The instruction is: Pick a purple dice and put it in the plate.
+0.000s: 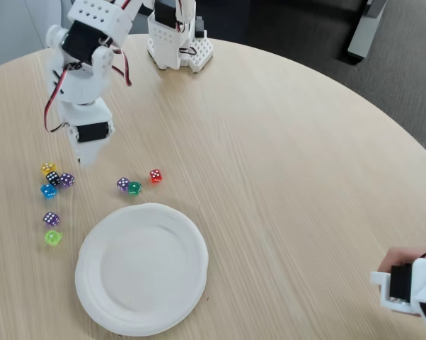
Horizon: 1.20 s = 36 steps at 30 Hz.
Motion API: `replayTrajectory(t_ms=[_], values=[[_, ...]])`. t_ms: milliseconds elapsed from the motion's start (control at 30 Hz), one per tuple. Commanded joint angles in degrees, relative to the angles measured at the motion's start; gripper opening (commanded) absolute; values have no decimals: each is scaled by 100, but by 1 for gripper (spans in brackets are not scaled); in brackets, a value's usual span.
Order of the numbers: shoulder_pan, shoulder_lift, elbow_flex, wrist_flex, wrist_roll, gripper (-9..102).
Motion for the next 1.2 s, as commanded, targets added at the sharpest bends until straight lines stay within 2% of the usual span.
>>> replayTrajectory(t_ms=[0, 500, 900, 1167], values=[[-26, 18, -114, -70, -44, 2], [-9, -475, -123, -123, -325, 3], [-9, -483, -123, -1556, -773, 4], [-9, -492, -114, -1688, -870, 5]])
